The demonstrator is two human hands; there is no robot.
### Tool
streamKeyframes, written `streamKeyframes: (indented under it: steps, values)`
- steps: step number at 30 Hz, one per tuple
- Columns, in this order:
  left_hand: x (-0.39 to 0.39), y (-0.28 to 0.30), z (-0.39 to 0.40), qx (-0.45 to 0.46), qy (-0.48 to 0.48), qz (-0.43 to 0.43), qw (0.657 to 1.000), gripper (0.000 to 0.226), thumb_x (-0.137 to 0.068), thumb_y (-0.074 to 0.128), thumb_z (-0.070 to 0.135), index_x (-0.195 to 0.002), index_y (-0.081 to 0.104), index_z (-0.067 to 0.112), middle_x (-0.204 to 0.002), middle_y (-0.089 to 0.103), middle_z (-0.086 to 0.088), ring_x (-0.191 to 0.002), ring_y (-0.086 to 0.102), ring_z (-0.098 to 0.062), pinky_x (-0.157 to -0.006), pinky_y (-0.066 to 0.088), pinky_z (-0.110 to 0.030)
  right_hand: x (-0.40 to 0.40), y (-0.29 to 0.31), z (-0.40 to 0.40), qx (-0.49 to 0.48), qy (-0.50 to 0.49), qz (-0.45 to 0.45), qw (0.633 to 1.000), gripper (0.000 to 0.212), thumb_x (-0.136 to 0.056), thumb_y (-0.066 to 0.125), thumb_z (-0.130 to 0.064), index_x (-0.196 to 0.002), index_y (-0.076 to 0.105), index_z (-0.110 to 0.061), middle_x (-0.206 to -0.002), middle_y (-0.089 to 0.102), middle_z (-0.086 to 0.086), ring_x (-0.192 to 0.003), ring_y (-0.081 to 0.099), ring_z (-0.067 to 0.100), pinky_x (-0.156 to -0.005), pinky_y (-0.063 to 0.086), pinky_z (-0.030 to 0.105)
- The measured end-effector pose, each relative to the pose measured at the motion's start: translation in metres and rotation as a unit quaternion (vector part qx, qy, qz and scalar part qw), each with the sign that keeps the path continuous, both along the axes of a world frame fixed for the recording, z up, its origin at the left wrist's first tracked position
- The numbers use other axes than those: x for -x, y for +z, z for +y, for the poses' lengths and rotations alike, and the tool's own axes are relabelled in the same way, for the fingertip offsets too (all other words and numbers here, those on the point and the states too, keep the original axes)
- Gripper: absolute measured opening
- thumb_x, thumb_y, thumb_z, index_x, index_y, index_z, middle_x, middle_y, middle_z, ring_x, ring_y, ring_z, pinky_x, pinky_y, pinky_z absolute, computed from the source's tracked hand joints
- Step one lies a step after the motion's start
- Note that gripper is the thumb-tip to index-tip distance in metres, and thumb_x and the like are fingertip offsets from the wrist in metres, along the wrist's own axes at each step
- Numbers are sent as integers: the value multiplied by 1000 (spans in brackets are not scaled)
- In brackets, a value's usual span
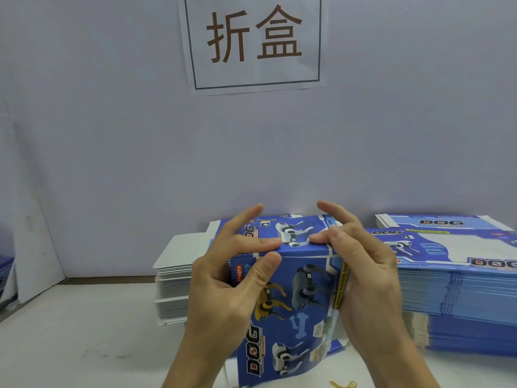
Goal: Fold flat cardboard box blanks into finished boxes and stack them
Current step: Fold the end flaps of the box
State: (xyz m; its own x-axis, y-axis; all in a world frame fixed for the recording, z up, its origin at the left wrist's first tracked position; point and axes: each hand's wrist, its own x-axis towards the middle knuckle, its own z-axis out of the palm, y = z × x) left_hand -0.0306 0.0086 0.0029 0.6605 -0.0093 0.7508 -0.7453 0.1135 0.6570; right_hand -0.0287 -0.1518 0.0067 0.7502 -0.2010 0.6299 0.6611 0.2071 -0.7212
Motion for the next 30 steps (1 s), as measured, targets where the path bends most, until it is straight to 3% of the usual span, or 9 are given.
streamKeyframes:
  steps: [7,12,15,17,20,22,25,27,30]
  values:
    - [4,7,3,-8,15,-23,1000,33,-74,73,63,-94,77,36,-133,64,11,-133,53,-21,-63,63,-35,2,-4,4,-14,-7,-27,1000,23,-84,61,-23,-66,75,-18,-127,62,-5,-128,54,21,-96,43,73]
    - [1,6,8,12,66,-64,996,25,-79,72,58,-92,76,38,-127,67,6,-124,60,-28,-66,63,-41,7,2,15,36,-122,-87,988,26,-86,56,-42,-79,79,-33,-135,54,-7,-130,49,9,-101,41,22]
    - [-6,6,10,110,150,-46,981,19,-79,74,52,-89,77,37,-112,73,4,-101,68,-28,-76,57,-64,9,6,19,122,-166,-84,975,32,-95,46,-46,-117,69,-46,-141,46,-12,-135,41,6,-106,36,19]
    - [-13,10,14,239,210,-21,948,29,-74,77,60,-90,78,35,-96,75,7,-85,62,-29,-84,52,-66,13,12,20,144,-199,-76,967,32,-94,52,-36,-124,60,-40,-125,55,-11,-122,51,6,-96,41,18]
    - [-21,15,28,372,289,-19,882,19,-80,72,52,-85,72,34,-85,67,12,-83,60,-14,-84,52,-45,28,31,15,233,-80,2,969,25,-88,52,-37,-83,69,-19,-72,65,-9,-66,61,4,-60,45,23]
    - [-23,15,35,417,325,1,849,18,-85,66,51,-88,63,33,-91,62,8,-86,60,-14,-86,53,-40,36,37,24,425,77,186,882,56,-81,46,-66,-80,72,-17,-69,70,-5,-57,59,4,-61,49,29]
    - [-23,12,33,479,290,72,825,19,-93,59,51,-91,53,33,-93,65,11,-90,68,-18,-90,58,-51,34,14,42,648,95,273,705,60,-84,43,-77,-104,69,-27,-108,68,-13,-97,62,7,-88,49,35]
    - [-19,13,22,471,265,119,833,21,-97,56,52,-90,52,33,-86,67,12,-77,69,-6,-77,62,-35,30,9,54,549,77,297,777,74,-67,51,-89,-107,66,-28,-106,68,-18,-97,62,5,-90,52,34]
    - [-20,8,-2,449,197,171,855,20,-97,56,50,-86,53,33,-75,70,13,-70,70,-7,-60,59,-30,14,4,53,126,96,317,935,58,-41,61,-92,-75,77,-48,-80,74,-20,-86,69,9,-94,56,44]
